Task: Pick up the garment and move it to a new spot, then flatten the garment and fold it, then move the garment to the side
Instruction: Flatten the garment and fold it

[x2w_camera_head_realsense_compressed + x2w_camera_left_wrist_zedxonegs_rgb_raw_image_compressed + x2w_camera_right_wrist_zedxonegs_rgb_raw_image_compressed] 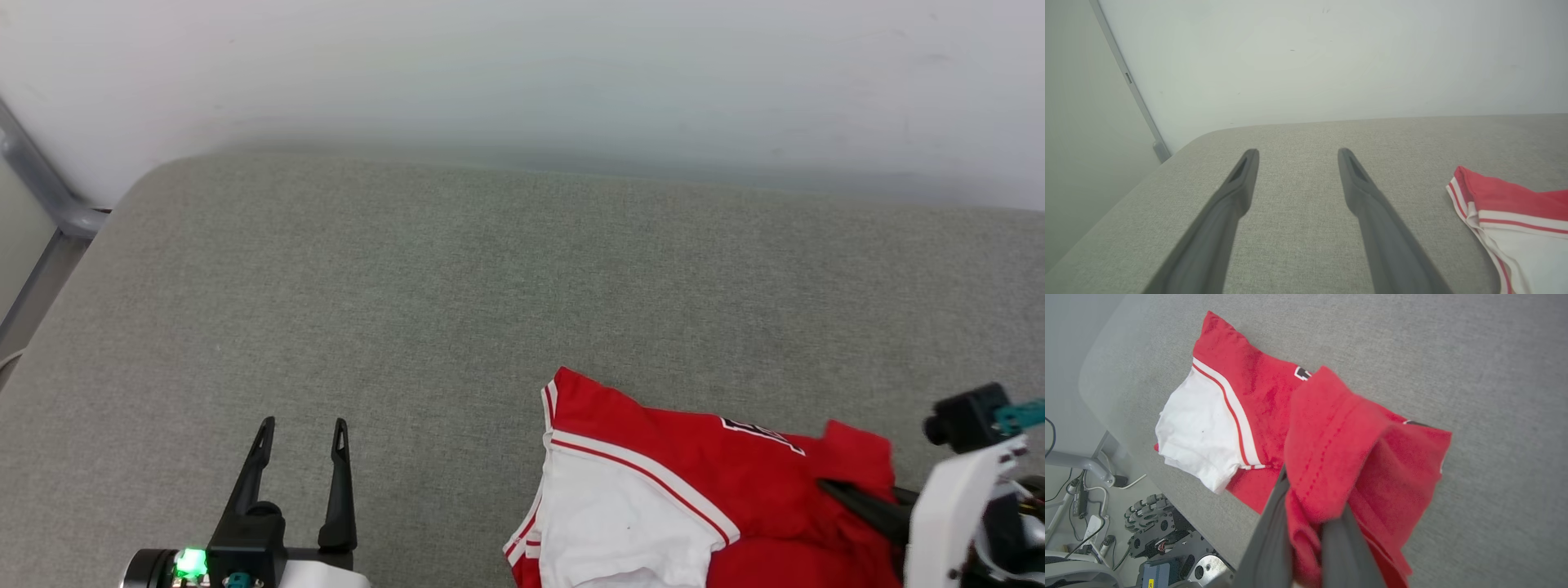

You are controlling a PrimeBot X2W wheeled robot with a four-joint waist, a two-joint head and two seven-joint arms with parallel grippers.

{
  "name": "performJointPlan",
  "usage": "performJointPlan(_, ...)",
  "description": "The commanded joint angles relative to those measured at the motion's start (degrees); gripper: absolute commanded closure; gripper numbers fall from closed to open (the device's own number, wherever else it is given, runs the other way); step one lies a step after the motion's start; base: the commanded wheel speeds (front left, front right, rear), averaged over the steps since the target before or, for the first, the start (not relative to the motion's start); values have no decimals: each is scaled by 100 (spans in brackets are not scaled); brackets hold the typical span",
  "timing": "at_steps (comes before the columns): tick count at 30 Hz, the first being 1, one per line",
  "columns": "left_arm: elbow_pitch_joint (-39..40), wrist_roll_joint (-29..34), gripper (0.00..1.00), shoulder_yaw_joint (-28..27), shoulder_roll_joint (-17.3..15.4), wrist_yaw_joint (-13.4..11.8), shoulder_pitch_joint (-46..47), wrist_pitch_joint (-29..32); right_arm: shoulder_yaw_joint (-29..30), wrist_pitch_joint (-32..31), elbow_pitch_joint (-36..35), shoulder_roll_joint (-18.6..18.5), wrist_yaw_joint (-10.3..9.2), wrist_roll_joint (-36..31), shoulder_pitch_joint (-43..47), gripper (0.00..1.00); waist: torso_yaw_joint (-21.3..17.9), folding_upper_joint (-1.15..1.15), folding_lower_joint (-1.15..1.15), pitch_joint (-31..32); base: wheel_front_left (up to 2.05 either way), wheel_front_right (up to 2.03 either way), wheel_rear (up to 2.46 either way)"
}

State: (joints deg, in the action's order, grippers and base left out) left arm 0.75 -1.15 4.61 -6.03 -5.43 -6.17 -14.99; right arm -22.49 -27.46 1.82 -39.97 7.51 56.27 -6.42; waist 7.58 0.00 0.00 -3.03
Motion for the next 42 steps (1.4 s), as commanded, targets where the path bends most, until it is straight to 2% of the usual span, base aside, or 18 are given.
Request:
performJointPlan(1,-9,41,0,3,24,24,79,-26,-95,-71,-102,163,-5,-126,-156,100,39,0,0,-38,0,0,0)
performJointPlan(6,-27,45,0,19,43,38,144,-27,-445,-287,-208,510,-5,-388,-481,100,95,0,0,-112,0,0,0)
performJointPlan(9,-47,36,0,43,69,59,222,-26,-826,-337,-82,831,-5,-555,-825,100,162,0,0,-178,0,0,0)
performJointPlan(15,-54,23,0,58,107,67,304,-26,-1322,-261,244,1147,-5,-824,-1319,100,229,0,0,-255,0,0,0)
performJointPlan(29,-79,-1,0,136,209,77,486,-26,-2167,270,2042,2204,-5,-1630,-2568,100,368,0,0,-513,0,0,0)
performJointPlan(35,-157,-21,0,175,237,40,528,-26,-2573,364,2888,2410,-8,-1805,-2705,100,440,0,0,-580,0,0,0)
performJointPlan(38,-183,-27,0,169,254,14,531,-26,-2665,676,3114,2443,-8,-1848,-2727,100,453,0,0,-571,0,0,0)
performJointPlan(39,-193,-28,0,163,258,8,518,-26,-2651,790,3150,2458,-8,-1801,-2704,96,449,0,0,-554,0,0,0)
performJointPlan(40,-199,-24,0,148,259,3,487,-26,-2662,877,3151,2458,-8,-1766,-2679,63,434,0,0,-530,0,0,0)
performJointPlan(41,-206,-15,0,133,258,8,457,-26,-2679,981,3120,2412,-8,-1771,-2676,0,418,0,0,-508,0,0,0)
performJointPlan(42,-215,-9,0,118,251,10,429,-26,-2684,1127,3068,2347,-8,-1814,-2689,0,398,0,0,-482,0,0,0)
